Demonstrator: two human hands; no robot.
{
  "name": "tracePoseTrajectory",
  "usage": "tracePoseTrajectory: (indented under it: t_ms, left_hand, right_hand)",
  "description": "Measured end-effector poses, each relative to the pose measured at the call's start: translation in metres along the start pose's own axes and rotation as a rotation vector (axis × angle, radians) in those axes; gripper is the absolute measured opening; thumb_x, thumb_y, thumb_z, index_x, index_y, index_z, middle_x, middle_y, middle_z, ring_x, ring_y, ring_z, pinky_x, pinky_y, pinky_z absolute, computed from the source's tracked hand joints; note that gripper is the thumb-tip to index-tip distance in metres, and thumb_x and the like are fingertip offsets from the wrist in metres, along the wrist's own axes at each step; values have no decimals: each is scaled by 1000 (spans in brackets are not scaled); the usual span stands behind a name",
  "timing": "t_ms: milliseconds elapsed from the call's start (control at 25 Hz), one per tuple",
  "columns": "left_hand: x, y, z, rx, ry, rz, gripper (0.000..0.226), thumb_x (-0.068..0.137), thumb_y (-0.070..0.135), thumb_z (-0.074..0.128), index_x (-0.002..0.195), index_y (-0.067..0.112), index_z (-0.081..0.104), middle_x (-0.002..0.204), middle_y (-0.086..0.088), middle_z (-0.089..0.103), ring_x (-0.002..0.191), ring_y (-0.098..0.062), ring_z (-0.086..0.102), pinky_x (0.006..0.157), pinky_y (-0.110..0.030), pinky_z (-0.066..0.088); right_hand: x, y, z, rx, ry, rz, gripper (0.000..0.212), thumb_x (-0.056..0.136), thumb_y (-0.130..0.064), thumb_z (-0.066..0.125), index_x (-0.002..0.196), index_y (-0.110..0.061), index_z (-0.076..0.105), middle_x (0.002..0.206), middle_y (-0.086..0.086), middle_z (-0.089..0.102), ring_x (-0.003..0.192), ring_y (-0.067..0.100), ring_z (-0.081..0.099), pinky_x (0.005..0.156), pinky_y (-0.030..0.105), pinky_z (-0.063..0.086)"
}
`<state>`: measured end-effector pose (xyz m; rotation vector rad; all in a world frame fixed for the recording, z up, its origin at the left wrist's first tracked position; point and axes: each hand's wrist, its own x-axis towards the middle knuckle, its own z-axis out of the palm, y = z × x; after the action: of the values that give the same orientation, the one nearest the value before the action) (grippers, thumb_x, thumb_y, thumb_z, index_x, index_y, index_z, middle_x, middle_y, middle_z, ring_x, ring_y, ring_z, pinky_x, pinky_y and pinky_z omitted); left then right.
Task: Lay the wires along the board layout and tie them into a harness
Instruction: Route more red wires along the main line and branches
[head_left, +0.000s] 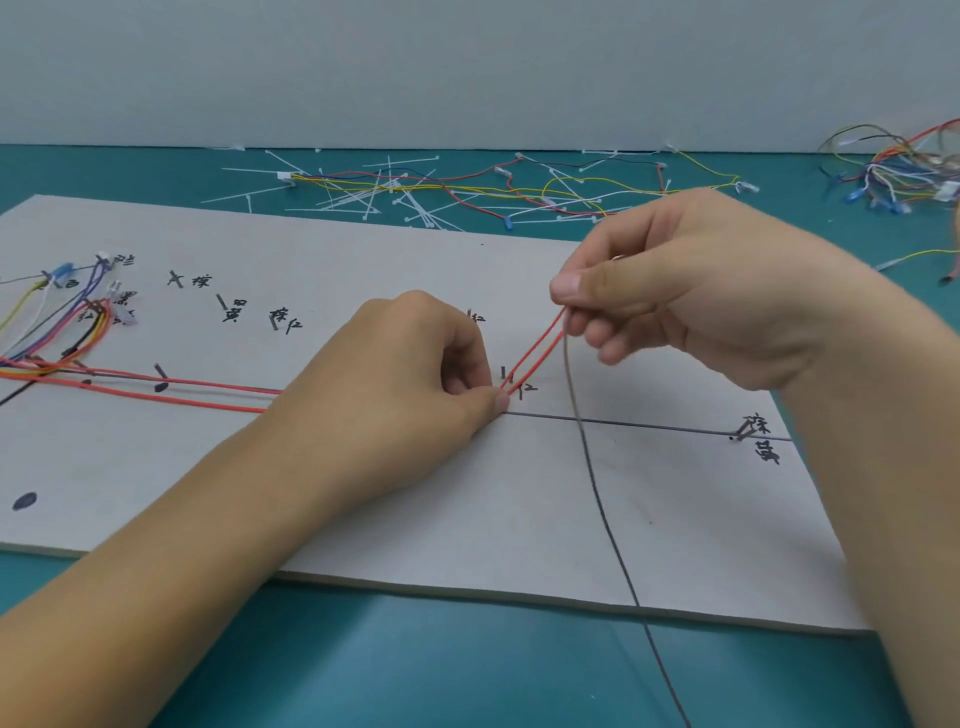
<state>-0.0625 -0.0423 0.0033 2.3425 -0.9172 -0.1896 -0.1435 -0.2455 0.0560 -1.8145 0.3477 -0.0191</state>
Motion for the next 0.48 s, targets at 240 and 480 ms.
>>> tracePoseTrajectory:
  t_ms: [240,480]
  left_hand:
    - [-2,1,-1,55,45,-104,37,71,59,82,66,25,67,64,18,65,60,-1,60,51,-23,38]
    - [-7,4,-5,117,70,-144,51,64,71,77,86,34,50,81,13,60,80,-9,58,62,-34,38]
  right_hand:
    - [8,-4,5,42,-37,-53,3,87,9,70,86,6,72,78,15,75,71,25,76,62,23,61]
    - [44,-14,19,-357,50,-28,12,88,-9,79,79,-8,71,65,8,72,62,22,76,57,34,63]
